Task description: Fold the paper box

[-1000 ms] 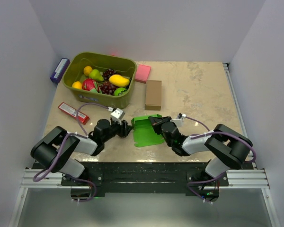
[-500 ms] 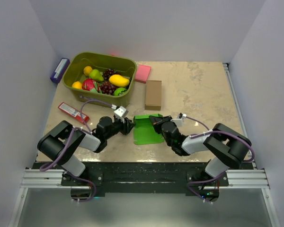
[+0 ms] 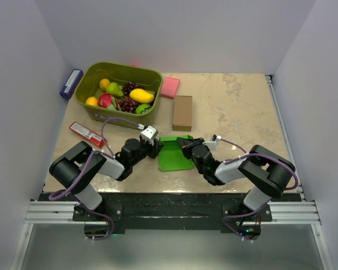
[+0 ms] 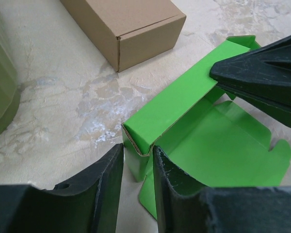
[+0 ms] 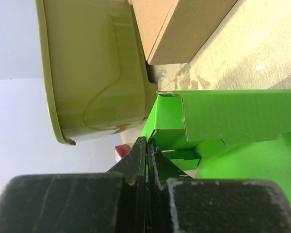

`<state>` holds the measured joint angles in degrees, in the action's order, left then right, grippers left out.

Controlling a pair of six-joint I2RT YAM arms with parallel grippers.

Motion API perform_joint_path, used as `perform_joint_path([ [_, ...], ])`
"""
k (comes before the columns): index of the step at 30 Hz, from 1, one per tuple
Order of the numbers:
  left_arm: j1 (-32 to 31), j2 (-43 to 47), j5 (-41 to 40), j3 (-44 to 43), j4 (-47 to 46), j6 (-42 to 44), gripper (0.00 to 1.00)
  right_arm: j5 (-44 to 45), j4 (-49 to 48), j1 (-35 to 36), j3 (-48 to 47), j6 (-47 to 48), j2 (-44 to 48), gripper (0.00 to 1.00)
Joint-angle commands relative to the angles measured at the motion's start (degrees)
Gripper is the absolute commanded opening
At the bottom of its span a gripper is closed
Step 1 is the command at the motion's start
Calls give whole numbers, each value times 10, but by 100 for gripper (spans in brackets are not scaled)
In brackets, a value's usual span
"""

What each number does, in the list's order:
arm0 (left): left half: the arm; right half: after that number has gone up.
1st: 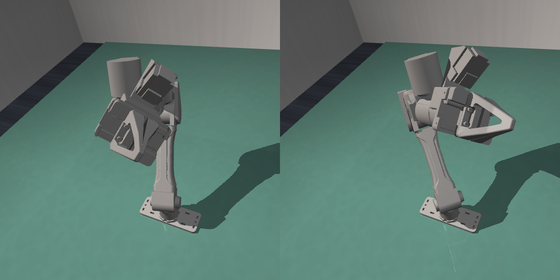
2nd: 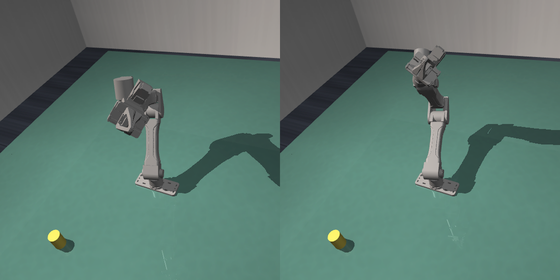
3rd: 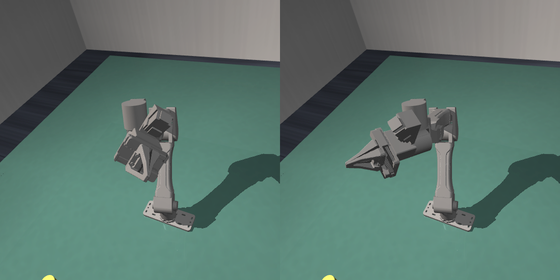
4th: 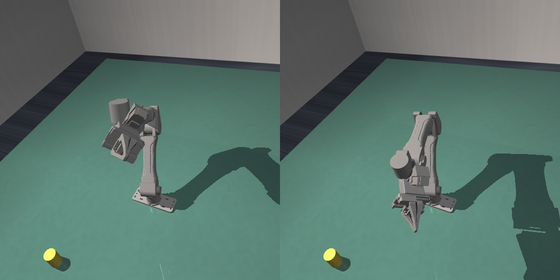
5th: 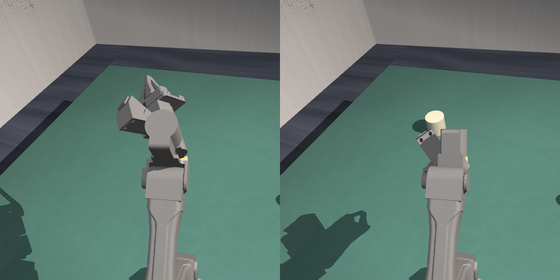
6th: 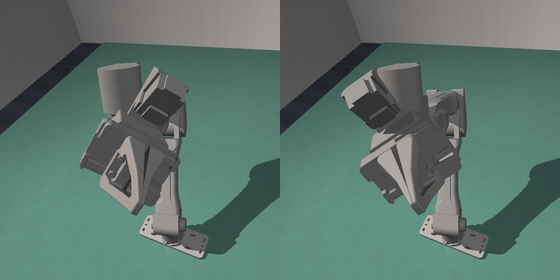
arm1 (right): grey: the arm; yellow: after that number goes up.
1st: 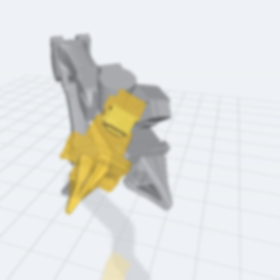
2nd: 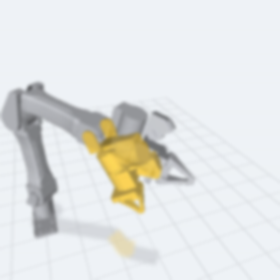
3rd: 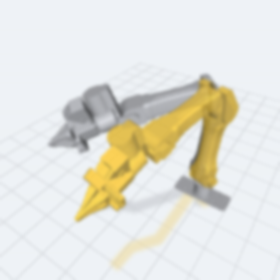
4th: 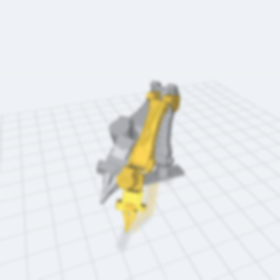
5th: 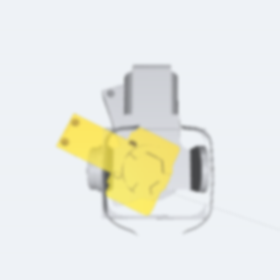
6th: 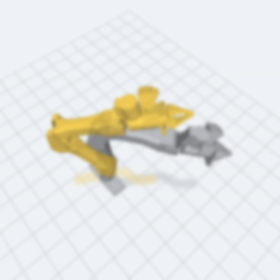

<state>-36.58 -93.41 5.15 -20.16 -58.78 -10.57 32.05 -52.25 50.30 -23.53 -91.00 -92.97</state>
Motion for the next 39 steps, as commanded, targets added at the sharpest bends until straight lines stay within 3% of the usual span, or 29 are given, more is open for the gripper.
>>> perform_joint_path([
  [1,-15,-9,-80,-22,-21,32,33,2,14,9,8,21,-13,0],
  [7,-47,-15,-152,-40,21,59,17,10,21,10,9,21,-7,0],
  [14,-89,-35,-312,-76,113,78,0,20,43,11,8,27,17,0],
  [23,-97,-78,-460,-117,191,70,0,42,121,15,-6,36,53,0],
  [33,-100,-121,-522,-163,247,63,0,68,184,15,-6,31,84,0],
  [39,-111,-125,-515,-157,207,80,0,70,174,15,-1,32,82,0],
])
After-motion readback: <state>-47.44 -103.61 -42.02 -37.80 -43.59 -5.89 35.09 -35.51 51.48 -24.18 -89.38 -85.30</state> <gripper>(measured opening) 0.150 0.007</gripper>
